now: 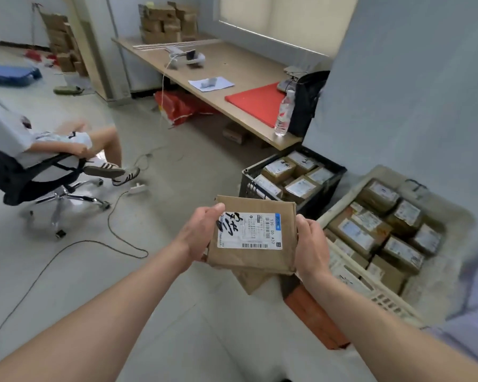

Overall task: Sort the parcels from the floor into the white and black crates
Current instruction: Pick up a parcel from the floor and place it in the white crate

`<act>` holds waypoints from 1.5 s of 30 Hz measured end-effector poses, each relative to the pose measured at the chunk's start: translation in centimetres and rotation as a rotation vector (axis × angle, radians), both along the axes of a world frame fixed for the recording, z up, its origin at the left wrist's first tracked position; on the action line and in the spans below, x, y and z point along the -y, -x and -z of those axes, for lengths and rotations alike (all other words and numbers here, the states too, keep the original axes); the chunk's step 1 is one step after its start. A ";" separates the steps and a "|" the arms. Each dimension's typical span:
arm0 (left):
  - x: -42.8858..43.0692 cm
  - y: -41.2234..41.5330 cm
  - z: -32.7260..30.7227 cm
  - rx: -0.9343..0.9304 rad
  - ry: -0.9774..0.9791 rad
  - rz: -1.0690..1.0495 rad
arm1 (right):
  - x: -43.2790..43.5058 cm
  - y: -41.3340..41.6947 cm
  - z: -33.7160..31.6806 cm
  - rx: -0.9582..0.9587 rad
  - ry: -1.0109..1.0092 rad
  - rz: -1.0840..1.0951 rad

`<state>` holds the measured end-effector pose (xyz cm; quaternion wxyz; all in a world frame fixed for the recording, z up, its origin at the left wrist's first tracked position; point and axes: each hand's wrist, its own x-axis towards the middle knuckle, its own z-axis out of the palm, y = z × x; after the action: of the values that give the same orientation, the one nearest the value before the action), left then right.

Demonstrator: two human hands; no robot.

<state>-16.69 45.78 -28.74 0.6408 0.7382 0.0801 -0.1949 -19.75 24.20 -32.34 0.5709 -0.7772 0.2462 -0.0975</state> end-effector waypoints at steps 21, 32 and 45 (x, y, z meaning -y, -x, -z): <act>38.3 -15.4 3.5 -0.078 -0.161 0.424 | 35.1 -6.4 3.8 -0.103 -0.036 0.383; 50.9 -25.1 7.0 -0.021 -0.155 0.686 | 43.8 -12.2 7.1 -0.202 -0.111 0.609; 61.5 -35.1 15.7 0.012 -0.289 1.007 | 50.6 -21.4 15.5 -0.270 -0.291 0.694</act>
<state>18.43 -15.70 -44.45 0.3595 0.7673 -0.2623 -0.4617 1.65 -26.44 -47.85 0.5707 -0.5649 0.5779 -0.1457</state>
